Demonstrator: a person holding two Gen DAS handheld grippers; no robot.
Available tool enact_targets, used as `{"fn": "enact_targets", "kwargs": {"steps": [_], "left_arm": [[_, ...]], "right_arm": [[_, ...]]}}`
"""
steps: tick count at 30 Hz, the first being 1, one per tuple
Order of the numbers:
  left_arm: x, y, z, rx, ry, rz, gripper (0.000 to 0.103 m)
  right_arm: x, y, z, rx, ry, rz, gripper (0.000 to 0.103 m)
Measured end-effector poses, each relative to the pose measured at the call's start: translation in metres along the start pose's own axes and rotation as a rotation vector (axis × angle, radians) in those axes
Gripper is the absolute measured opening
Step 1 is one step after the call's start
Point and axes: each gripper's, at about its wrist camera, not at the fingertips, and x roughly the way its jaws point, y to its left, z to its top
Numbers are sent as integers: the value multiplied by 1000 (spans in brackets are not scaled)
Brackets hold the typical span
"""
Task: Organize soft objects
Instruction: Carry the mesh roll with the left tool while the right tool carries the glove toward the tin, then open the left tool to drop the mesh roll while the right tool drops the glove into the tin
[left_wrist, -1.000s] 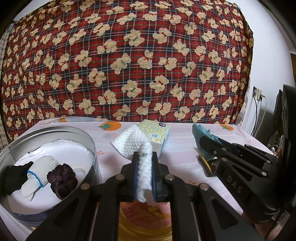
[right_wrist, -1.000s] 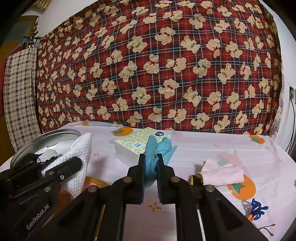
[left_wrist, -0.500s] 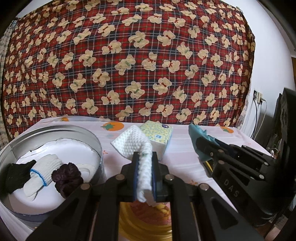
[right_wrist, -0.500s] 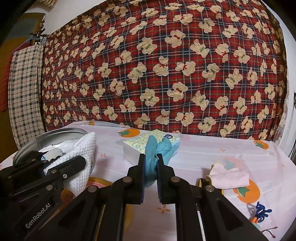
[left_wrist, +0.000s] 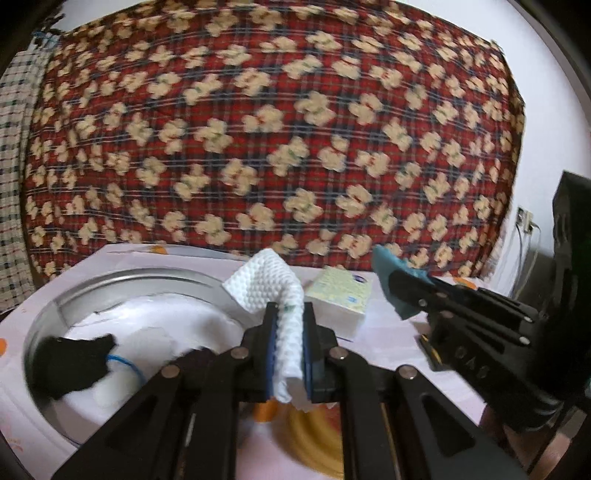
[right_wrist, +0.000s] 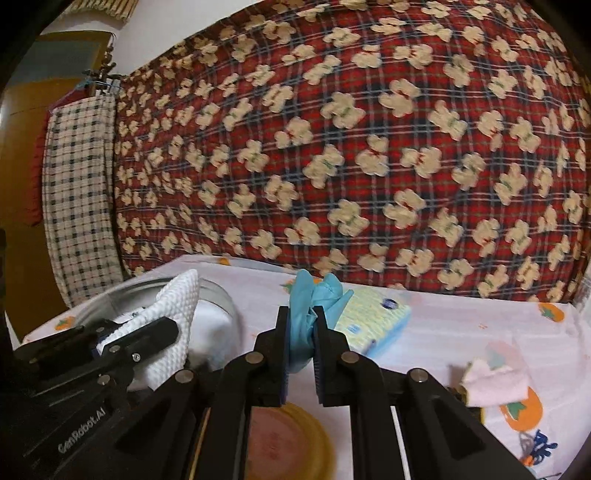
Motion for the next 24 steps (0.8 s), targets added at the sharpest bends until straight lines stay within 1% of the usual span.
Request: {"fn": "enact_targets", "kwargs": {"steps": [3, 6, 10, 17, 21, 24], "left_arm": [[-7, 19, 5, -20, -16, 33, 9], [-13, 41, 10, -46, -24, 65, 9], [-14, 72, 14, -82, -6, 112, 9], [-7, 111, 10, -115, 39, 198, 9], [-4, 127, 5, -134, 67, 235, 9], [-2, 133, 2, -134, 83, 251, 9]], "right_arm": [[6, 12, 7, 3, 3, 35, 12], [17, 25, 12, 7, 30, 83, 12], [30, 48, 17, -6, 59, 133, 12], [52, 95, 24, -35, 129, 227, 12], [68, 110, 17, -54, 180, 233, 12], [79, 114, 13, -54, 210, 233, 12]]}}
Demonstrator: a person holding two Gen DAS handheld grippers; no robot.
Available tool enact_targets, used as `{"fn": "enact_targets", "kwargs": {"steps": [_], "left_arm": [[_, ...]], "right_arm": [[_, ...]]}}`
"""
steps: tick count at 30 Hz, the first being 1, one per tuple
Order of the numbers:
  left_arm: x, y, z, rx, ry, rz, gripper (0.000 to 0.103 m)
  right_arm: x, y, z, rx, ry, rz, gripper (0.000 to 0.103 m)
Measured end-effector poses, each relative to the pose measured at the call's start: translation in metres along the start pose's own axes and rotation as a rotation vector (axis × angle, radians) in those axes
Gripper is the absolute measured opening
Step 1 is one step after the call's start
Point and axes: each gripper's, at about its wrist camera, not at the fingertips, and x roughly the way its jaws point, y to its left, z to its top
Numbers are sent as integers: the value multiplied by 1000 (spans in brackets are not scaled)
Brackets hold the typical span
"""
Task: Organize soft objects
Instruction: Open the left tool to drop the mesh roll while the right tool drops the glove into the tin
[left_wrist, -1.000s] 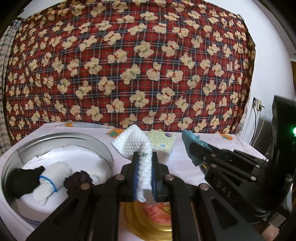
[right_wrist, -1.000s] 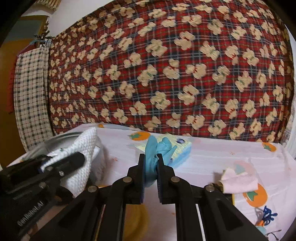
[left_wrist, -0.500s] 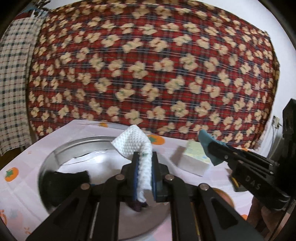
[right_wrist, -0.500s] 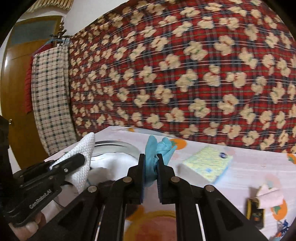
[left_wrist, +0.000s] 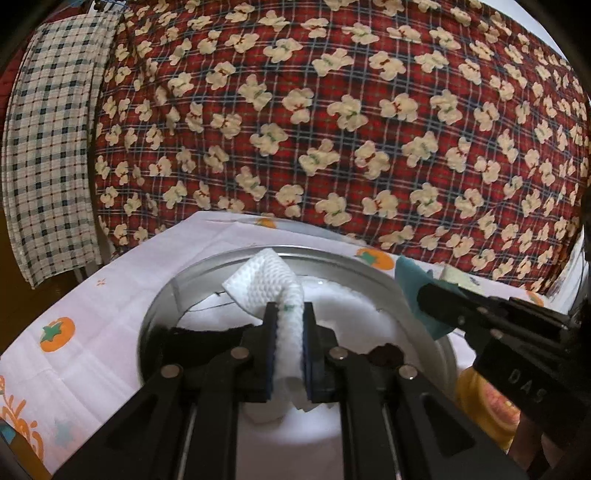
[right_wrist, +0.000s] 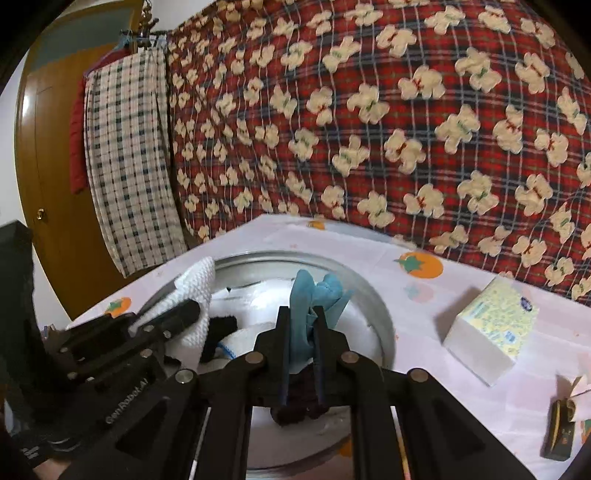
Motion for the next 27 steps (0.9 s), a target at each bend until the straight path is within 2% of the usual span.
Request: {"fn": "enact_targets", "kwargs": {"steps": [2, 4, 6, 8, 11, 12, 18, 21, 27], "left_arm": [[2, 4, -1, 5, 5, 19, 14], [5, 6, -1, 11, 19, 28, 17], [7, 9, -2, 7, 30, 35, 33], [7, 11, -4, -1, 31, 43, 52], [4, 12, -5, -4, 15, 62, 67], [3, 12, -5, -4, 11, 65, 69], [-12, -3, -5, 13, -20, 44, 70], [-18, -21, -6, 40, -29, 16, 79], [-32, -71, -14, 134, -45, -66, 82]], "right_arm": [[8, 2, -3, 1, 30, 10, 14], [12, 5, -6, -10, 39, -7, 24], [12, 6, -8, -13, 36, -21, 57], [5, 5, -9, -7, 10, -39, 68], [-9, -1, -11, -9, -8, -51, 69], [-14, -3, -12, -13, -14, -60, 69], [-52, -40, -28, 13, -28, -123, 69], [-79, -68, -43, 34, -29, -169, 69], [-138, -141, -74, 139, -24, -318, 69]]}}
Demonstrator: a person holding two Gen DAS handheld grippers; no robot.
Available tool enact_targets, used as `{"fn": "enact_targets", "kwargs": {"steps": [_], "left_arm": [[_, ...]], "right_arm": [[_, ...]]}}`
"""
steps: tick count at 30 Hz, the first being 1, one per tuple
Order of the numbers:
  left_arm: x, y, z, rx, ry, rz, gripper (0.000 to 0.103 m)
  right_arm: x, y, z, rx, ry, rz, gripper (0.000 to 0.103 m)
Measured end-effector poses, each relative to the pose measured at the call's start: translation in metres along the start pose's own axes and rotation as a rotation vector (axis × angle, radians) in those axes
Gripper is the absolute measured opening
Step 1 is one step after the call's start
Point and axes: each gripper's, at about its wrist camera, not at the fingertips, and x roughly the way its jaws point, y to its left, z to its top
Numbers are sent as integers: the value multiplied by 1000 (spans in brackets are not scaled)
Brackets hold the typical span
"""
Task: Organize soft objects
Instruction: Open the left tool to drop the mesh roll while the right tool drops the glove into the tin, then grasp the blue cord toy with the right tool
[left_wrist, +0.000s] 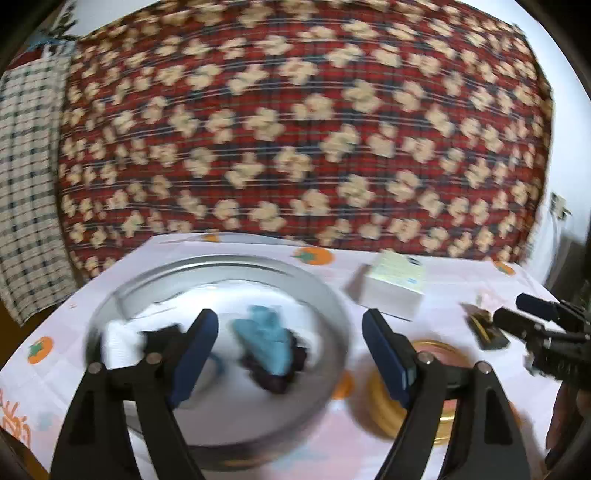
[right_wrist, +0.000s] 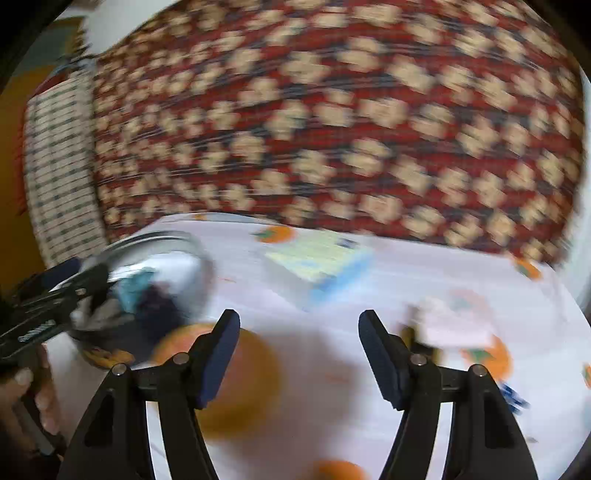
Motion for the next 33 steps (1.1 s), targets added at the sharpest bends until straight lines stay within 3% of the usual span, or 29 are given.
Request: {"fn": "enact_targets", "kwargs": {"steps": [4, 11, 25, 30, 33], "left_arm": [[-1, -33, -3, 41, 21, -69, 95], [-5, -88, -10, 113, 43, -171, 98], [4, -173, -21, 233, 118, -277, 99], [10, -201, -29, 271, 149, -304, 99], [15, -218, -35, 297, 173, -319, 99]], "right_arm": [[-21, -61, -13, 97, 8, -97, 69], [-33, -146, -32, 245, 71, -238, 69], [5, -175, -50, 280, 237, -190, 69], [16, -174, -56, 280, 290, -149, 31], [11, -172, -54, 271, 260, -141, 17]]}}
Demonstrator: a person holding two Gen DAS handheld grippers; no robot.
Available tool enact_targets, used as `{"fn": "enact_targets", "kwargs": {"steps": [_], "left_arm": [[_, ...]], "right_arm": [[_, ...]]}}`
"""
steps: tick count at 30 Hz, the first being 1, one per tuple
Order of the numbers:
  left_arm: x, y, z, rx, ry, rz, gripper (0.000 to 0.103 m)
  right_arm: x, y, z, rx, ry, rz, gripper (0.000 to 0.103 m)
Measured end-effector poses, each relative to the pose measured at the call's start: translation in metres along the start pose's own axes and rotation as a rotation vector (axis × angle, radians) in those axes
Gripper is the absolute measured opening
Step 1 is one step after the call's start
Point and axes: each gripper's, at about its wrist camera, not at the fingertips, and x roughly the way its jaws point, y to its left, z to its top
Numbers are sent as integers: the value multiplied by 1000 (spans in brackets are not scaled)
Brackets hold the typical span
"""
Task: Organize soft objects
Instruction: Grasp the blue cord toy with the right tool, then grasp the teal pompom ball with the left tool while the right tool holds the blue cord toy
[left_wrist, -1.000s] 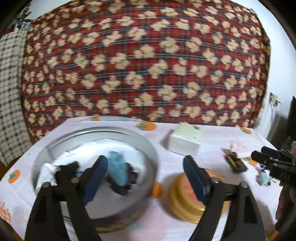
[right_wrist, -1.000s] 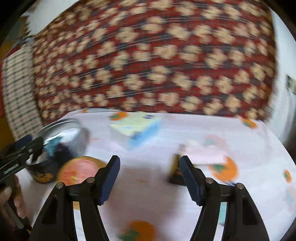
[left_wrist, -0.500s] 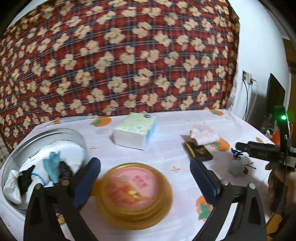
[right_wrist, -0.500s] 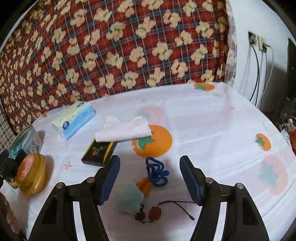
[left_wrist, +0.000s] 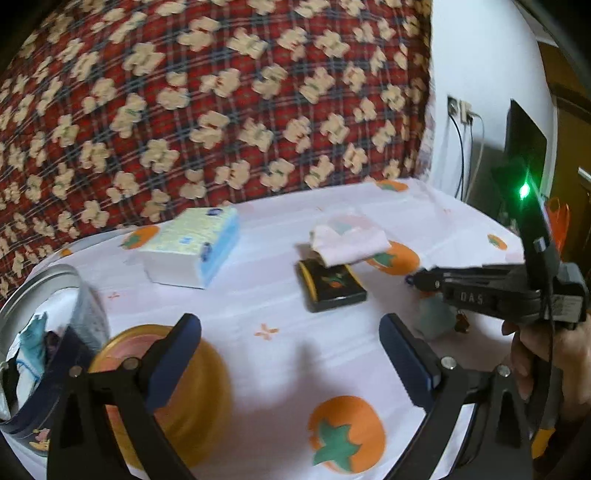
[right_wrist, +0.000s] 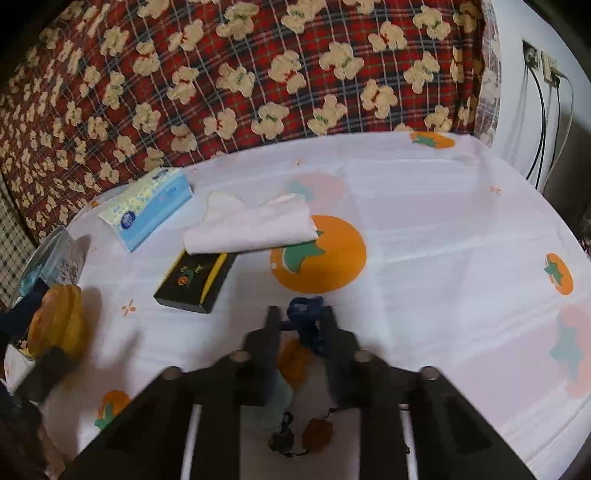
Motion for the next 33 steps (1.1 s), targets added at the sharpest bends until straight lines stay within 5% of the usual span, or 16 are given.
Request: {"fn": "enact_targets", "kwargs": {"steps": [15, 19, 28, 31, 33], "left_arm": [[34, -86, 5, 120, 96, -143, 86], [44, -101, 5, 152, 135, -156, 76], [65, -120, 6, 175, 207, -164, 75], [70, -124, 7, 181, 221, -169, 48], [75, -128, 6, 195, 248, -185, 43]], "right_arm": [[-18, -29, 2, 60, -70, -46, 10], [-20, -35, 1, 89, -83, -35, 10], [-23, -35, 0, 96, -99, -38, 11], [-23, -36, 1, 96, -101, -39, 11], [-23, -36, 1, 94, -101, -38, 11]]}}
